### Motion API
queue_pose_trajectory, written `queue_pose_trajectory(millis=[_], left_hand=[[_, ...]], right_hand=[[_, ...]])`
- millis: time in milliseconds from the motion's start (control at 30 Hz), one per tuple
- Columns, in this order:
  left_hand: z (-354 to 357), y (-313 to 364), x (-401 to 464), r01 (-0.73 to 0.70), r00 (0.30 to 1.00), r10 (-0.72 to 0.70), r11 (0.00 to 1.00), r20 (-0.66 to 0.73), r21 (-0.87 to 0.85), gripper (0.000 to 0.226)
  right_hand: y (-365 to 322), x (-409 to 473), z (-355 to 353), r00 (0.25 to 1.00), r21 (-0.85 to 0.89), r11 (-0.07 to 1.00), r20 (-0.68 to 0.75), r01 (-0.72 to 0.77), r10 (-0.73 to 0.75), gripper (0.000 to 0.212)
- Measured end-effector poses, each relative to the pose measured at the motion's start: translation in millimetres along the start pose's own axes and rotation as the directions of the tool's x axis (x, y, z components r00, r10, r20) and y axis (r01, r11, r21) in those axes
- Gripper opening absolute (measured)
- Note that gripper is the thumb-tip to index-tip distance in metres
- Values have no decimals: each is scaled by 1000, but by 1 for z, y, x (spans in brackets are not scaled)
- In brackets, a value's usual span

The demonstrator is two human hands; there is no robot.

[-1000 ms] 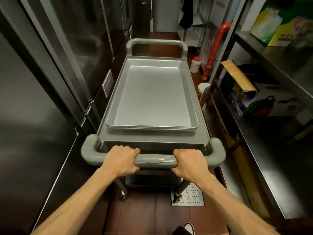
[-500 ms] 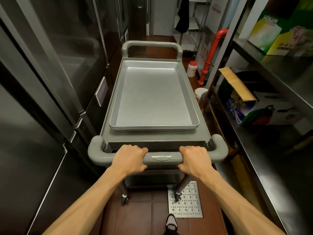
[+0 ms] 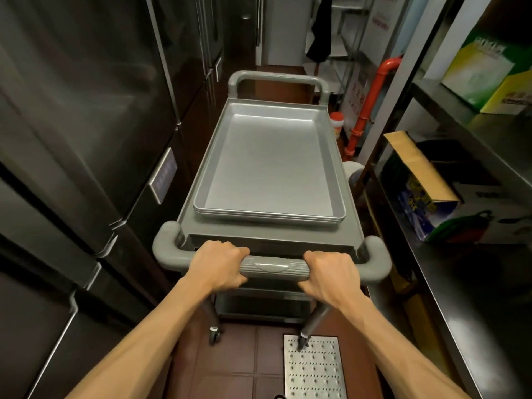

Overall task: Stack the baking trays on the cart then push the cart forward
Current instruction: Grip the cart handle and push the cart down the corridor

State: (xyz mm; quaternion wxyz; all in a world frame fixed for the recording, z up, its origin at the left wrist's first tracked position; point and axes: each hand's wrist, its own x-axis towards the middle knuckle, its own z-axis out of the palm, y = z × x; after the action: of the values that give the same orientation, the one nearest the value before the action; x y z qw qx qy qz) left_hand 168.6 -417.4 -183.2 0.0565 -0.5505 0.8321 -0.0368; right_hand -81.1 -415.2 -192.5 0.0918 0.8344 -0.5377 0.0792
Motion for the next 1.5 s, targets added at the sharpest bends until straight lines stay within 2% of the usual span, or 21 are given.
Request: queue_pose_trajectory(millis=[500,800,1133,1500], left_hand=[[-6,-34,179,17,1000,-17,1000,-9,-16,37],[-3,-86,298,-39,997,37,999,-63,-29,35],[-3,-138,427,-46,999,44,998,-28,-53,38],[-12,-176,583,-5,999,2,997,-34,-76,35]], right_hand=[[104,138,36,1000,-67,998,-4,-2,2,34],[152,247,64,998,-81,996,37,-40,43,33],[205,362,91,994,-134,987,56,-89,97,33],[296,495,129,997,-83,995,43,-63,67,33]])
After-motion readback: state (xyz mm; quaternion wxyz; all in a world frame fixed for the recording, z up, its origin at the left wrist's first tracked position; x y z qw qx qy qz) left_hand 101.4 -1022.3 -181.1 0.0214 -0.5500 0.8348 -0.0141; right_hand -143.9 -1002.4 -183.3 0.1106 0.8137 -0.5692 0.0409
